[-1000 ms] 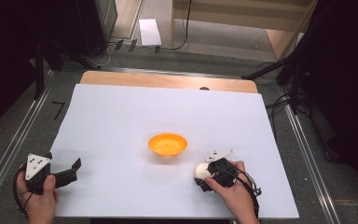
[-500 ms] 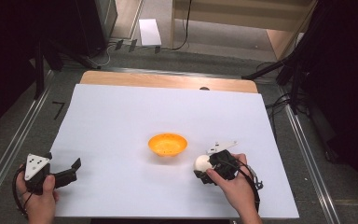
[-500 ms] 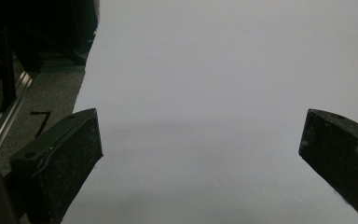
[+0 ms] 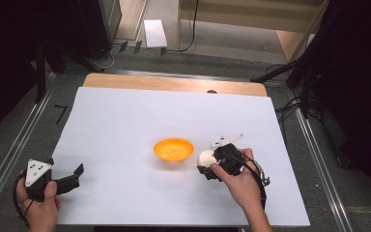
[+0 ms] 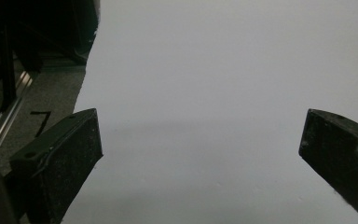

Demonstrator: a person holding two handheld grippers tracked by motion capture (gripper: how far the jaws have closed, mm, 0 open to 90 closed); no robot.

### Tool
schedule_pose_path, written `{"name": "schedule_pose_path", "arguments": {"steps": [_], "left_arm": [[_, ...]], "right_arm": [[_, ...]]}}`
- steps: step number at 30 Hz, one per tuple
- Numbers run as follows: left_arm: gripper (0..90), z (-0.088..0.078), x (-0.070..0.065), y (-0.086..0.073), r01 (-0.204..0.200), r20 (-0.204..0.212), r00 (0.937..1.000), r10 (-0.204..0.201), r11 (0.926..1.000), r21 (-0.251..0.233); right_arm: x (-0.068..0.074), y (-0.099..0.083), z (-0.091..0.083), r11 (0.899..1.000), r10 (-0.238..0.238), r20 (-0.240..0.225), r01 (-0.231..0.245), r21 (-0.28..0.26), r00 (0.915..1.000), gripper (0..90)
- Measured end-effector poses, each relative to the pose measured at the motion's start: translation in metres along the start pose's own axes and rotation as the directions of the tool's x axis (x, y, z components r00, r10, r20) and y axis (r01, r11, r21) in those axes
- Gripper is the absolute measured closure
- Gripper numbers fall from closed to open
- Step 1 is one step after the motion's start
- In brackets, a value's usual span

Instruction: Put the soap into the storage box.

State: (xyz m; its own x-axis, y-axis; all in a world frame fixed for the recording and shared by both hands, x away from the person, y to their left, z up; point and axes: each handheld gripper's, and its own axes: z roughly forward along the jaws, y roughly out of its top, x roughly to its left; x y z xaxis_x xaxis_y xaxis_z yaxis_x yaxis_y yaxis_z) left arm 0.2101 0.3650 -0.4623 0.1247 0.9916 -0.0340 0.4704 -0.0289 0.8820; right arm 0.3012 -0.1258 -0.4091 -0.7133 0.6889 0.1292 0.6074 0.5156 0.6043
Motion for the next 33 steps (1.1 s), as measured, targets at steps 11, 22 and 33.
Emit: {"name": "schedule_pose_path", "arguments": {"steps": [11,22,33], "left_arm": [[0.0,0.000,0.000,0.000,0.004,0.001,1.0000,-0.004,1.0000,-0.001],[0.0,0.000,0.002,0.000,0.011,0.009,0.9999,-0.011,0.9999,-0.001],[0.0,0.000,0.001,0.000,0.008,0.005,1.0000,-0.008,1.0000,0.000]], "right_arm": [[0.004,0.020,-0.002,0.999,-0.004,-0.004,0.004,-0.032,1.0000,25.0],[0.014,0.046,0.014,1.000,-0.017,-0.014,0.017,-0.018,0.9997,25.0],[0.026,0.064,0.033,1.000,-0.013,-0.016,0.012,-0.007,0.9998,24.9]]}}
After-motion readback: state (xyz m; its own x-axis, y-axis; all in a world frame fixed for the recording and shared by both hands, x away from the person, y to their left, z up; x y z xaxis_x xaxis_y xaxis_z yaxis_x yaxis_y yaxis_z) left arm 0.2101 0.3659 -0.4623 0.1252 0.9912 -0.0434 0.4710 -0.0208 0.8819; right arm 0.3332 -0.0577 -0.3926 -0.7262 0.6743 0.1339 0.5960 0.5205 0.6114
